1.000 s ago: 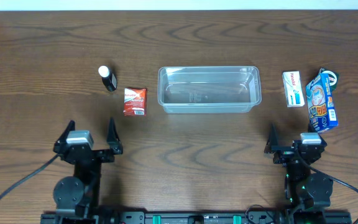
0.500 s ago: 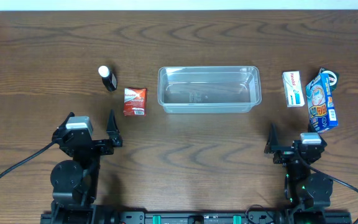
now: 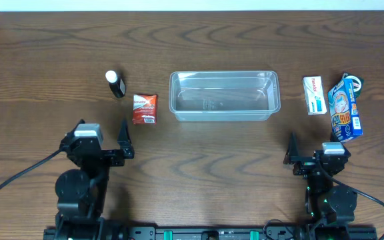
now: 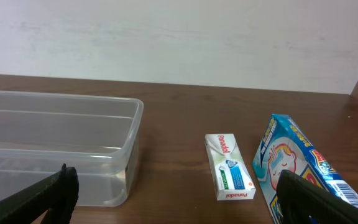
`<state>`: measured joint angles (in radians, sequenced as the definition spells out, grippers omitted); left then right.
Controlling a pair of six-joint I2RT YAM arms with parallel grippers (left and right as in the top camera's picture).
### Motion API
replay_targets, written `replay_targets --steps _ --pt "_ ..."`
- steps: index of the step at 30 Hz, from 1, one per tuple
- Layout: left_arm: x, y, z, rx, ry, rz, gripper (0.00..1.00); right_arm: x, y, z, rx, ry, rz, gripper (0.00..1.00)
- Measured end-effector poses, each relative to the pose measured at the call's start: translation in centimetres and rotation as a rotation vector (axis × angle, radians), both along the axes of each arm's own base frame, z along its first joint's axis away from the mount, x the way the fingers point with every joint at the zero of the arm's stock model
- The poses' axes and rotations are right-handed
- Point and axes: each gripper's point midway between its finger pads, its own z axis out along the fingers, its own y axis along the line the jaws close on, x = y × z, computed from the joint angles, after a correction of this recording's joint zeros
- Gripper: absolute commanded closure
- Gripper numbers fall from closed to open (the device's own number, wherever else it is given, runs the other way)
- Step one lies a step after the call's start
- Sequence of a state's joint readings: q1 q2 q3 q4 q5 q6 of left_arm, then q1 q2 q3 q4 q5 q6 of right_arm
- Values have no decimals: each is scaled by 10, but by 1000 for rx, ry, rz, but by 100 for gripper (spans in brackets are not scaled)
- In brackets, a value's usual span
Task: Pack container
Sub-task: 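Reach the left gripper to the red Panadol box and grasp it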
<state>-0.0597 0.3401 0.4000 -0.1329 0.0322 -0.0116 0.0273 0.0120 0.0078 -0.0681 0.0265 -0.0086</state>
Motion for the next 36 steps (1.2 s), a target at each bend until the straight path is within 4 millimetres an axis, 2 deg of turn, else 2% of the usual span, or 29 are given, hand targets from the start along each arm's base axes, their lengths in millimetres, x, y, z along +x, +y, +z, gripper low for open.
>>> replay_targets --steps 6,12,17,19,23,26,33,36 --pt "16 -5 -32 -21 251 -16 2 0 0 0 0 0 0 1" --pt "52 -9 -51 -39 550 -8 2 0 0 0 0 0 0 1" --pt "87 -16 -68 -40 659 -14 2 0 0 0 0 0 0 1" --pt "97 -20 -82 -45 692 -25 2 0 0 0 0 0 0 1" --pt "102 -26 -110 -60 771 -43 2 0 0 0 0 0 0 1" --pt "101 -31 -121 -74 807 -58 2 0 0 0 0 0 0 1" --pt "107 -53 -120 -52 781 -117 2 0 0 0 0 0 0 1" --pt "110 -60 -125 -15 781 -113 2 0 0 0 0 0 0 1"
